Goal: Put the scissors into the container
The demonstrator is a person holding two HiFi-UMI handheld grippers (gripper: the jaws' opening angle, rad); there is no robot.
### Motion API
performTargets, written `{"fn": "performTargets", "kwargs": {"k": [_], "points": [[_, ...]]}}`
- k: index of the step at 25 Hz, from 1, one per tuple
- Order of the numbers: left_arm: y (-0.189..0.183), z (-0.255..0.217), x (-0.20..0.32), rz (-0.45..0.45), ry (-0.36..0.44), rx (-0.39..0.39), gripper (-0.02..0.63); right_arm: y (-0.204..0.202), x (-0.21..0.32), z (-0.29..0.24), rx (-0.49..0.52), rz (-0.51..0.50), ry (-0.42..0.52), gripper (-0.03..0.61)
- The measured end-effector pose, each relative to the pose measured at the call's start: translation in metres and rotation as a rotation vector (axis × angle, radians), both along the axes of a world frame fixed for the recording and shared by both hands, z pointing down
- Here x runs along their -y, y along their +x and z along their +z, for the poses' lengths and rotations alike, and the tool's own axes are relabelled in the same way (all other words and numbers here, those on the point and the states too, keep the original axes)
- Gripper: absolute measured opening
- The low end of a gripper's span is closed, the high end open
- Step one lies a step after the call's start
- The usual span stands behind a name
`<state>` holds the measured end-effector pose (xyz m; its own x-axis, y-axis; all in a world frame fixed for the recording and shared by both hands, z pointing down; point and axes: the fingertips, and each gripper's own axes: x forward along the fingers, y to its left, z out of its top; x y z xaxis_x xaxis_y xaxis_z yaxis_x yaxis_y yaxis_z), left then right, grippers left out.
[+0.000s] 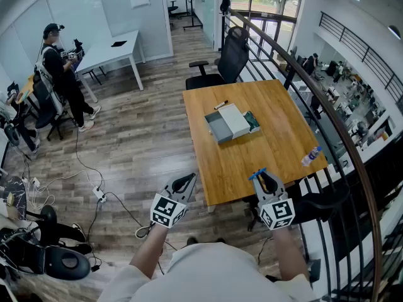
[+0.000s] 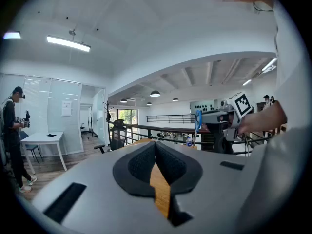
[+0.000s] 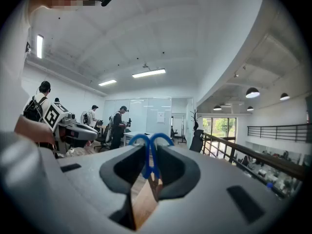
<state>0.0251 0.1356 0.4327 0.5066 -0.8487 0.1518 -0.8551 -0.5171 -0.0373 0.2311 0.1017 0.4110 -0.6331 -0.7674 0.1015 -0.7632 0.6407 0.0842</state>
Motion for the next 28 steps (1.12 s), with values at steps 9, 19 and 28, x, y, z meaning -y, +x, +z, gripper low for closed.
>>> {"fn": "performTargets", "kwargs": {"k": [9,19,28], "points": [[-0.004,0.001,-0.006,0.0,-0.004,-0.004,-0.006,-0.005,-0.006,-0.002,0.003,-0.001,0.0,0.081],[-0.015,0.0,-0.016,-0.01,-0.012,-0.009,-0.006,-0.014,-0.015,-0.004,0.032,-0.007,-0.008,0.081],[-0.046,0.007,-0.027,-0.026,-0.018,-0.026,-0.006,-0.045,-0.021,0.005,0.004,-0.017,-0.019,0.081]]}}
